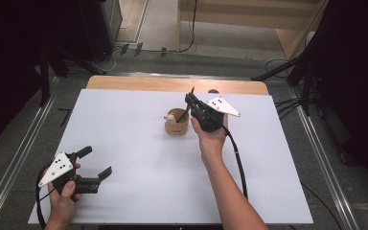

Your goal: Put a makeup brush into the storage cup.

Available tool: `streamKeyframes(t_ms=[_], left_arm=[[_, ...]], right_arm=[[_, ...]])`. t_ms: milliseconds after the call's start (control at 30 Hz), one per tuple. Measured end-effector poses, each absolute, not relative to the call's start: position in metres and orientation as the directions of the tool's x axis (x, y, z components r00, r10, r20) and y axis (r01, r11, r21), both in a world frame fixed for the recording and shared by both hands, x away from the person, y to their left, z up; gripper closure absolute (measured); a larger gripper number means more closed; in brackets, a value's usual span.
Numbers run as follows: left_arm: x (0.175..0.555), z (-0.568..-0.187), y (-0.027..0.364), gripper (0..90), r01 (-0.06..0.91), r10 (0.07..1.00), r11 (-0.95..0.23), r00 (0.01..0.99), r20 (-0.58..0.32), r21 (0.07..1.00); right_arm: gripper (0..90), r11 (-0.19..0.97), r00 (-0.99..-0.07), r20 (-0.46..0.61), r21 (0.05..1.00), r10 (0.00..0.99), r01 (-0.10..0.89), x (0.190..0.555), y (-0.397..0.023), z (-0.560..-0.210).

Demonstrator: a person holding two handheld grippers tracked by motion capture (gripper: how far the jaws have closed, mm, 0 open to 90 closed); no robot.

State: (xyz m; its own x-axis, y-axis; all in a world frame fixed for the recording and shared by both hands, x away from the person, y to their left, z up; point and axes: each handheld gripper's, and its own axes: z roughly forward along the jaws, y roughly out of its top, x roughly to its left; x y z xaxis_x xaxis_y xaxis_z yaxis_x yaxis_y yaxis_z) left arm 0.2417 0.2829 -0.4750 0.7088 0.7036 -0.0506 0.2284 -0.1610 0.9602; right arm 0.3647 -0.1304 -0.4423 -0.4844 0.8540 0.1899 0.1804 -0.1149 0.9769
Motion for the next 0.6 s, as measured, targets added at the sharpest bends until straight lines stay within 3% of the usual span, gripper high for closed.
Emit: streamKeyframes(t_ms=[600], left_arm=[[0.242,-0.476,0.282,0.0,0.225,0.704,-0.181,0.710,-0.033,0.957]], right_arm=[[84.2,-0.060,-0.498,0.163,0.974,0.852,0.218,0.371,-0.119,-0.461]])
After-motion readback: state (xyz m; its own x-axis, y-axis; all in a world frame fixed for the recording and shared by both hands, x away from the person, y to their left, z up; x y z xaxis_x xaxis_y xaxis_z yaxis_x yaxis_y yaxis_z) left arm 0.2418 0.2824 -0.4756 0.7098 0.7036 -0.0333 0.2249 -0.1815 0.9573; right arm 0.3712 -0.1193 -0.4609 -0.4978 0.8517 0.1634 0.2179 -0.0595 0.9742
